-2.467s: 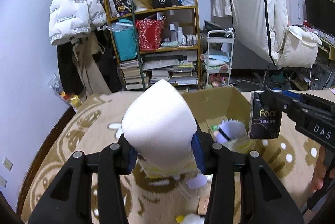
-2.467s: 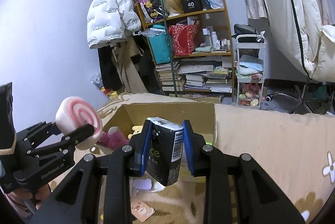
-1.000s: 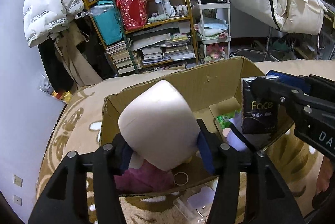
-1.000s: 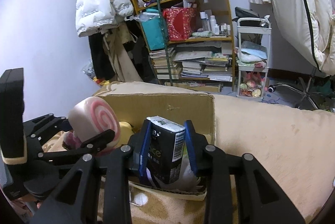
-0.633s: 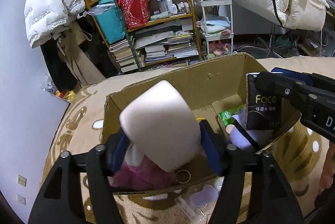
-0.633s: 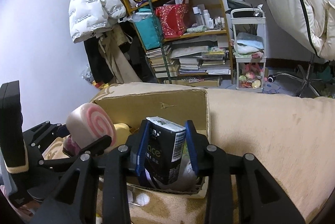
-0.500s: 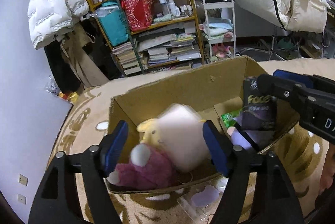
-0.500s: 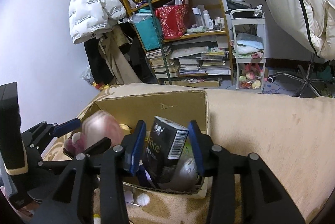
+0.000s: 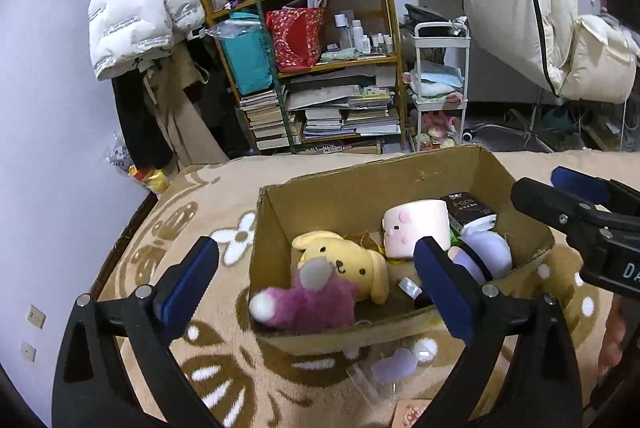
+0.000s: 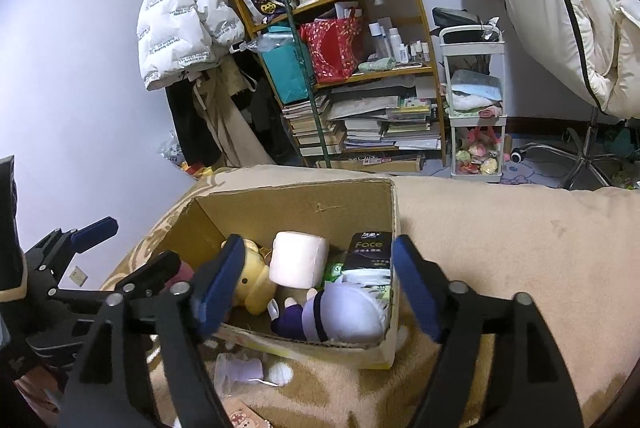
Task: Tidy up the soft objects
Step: 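Withdraw both tools from the box toward the remaining small items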
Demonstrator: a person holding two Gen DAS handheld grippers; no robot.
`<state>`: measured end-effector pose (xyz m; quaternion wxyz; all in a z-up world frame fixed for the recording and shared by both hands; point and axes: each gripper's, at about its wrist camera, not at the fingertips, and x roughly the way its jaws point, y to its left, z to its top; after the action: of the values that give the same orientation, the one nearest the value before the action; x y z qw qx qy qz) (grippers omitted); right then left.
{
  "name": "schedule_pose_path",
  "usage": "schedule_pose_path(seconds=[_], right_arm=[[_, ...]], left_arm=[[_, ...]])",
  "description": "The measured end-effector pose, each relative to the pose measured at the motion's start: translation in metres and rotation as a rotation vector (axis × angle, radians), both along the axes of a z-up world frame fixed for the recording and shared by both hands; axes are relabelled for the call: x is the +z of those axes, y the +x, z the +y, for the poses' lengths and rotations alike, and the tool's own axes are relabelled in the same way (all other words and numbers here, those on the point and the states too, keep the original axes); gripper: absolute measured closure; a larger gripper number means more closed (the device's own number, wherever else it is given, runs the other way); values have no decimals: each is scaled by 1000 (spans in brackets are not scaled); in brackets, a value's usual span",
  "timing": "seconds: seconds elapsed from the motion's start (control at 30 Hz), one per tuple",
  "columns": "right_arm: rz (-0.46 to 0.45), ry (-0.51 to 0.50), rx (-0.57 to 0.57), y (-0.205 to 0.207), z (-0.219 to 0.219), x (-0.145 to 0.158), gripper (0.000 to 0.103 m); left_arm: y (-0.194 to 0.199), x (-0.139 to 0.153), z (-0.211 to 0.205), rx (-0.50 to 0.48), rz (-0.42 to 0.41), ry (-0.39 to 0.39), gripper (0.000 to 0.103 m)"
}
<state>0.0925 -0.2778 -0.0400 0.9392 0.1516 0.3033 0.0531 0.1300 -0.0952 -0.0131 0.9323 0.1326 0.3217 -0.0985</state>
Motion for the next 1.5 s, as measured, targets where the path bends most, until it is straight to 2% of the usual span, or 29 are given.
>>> schedule_pose_path(seconds=[0.13,0.47,0.67,0.83,1.0,1.5], right_arm=[[-11,-1,12,-8,1,6,1],[-13,-28,28,-35,11,17,0],[16,7,40,-53,16,16,0],[64,39,79,-55,21,9,0],[108,26,112,-52,31,-2,0],[263,36,175,-26,47,-46,0]], left_arm=[[-10,5,7,13,32,-35,5],[-47,11,18,-4,90,-36,5],[-67,7,27,0,150,-46,5],[-73,-3,31,9,211,-51,5],[-69,-18,35,13,283,-76,5],[-55,-57,37,17,413,-54,5]])
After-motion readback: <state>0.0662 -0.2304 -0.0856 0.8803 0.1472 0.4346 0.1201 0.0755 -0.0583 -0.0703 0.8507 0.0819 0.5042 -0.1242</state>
